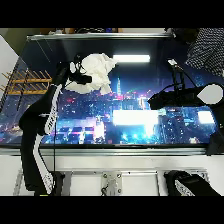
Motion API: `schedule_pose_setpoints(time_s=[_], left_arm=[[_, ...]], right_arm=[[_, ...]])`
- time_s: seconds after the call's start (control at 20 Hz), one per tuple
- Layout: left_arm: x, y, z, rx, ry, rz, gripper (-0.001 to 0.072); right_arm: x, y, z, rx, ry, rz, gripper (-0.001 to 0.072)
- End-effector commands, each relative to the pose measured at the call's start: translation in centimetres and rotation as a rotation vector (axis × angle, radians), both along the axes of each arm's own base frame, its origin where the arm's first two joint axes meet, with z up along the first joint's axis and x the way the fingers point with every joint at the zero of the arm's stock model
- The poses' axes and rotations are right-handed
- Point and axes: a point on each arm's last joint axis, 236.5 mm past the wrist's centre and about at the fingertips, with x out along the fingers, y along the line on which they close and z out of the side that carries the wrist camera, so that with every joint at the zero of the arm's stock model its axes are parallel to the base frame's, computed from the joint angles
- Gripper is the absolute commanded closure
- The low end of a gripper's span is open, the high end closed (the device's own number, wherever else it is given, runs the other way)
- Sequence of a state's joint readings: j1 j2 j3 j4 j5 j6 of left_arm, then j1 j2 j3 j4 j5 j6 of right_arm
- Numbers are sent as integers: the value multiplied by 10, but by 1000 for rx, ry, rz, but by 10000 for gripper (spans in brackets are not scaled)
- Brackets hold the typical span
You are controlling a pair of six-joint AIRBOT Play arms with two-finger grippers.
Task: Fold the clothes and pants, and hang the long-sleeved shirts on hangers.
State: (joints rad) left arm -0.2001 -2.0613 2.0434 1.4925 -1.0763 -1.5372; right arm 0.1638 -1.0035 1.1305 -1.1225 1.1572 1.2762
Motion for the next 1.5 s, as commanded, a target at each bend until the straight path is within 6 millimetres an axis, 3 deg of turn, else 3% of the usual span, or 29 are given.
schedule_pose_setpoints(time_s=[0.0,0.15,0.25,0.35,0.45,0.5,0.6,0.75,0.8,0.85,0.9,1.0,1.05,1.3,1.35,1.45], left_arm=[[-1,-15,117,-49,-209,-19,701],[-47,-55,255,-112,-433,-109,701],[-96,-83,328,-148,-559,-203,701],[-146,-110,377,-203,-644,-283,701],[-188,-140,385,-241,-653,-370,701],[-203,-155,375,-251,-631,-411,701],[-221,-186,335,-251,-557,-475,701],[-214,-210,256,-238,-425,-463,699],[-204,-210,233,-234,-384,-430,502],[-191,-202,214,-239,-335,-365,75],[-178,-187,202,-249,-288,-280,4],[-158,-133,176,-220,-181,-121,31],[-158,-111,160,-228,-108,-64,31],[-200,-41,39,-313,259,154,30],[-206,-36,20,-359,298,212,30],[-217,-50,2,-508,378,238,30]], right_arm=[[-3,10,4,49,11,8,696],[8,15,22,80,-71,20,696],[30,-2,59,83,-214,-50,696],[47,-28,104,100,-362,-142,696],[54,-60,145,122,-492,-254,696],[53,-74,159,136,-533,-307,697],[49,-92,173,159,-560,-380,697],[43,-97,177,169,-560,-398,696],[42,-95,176,168,-552,-393,696],[40,-94,173,166,-541,-387,696],[39,-93,171,164,-530,-382,696],[36,-91,166,158,-506,-371,696],[35,-90,163,155,-492,-365,696],[30,-86,154,148,-454,-347,696],[30,-86,154,148,-452,-346,696],[31,-86,152,147,-447,-345,696]])
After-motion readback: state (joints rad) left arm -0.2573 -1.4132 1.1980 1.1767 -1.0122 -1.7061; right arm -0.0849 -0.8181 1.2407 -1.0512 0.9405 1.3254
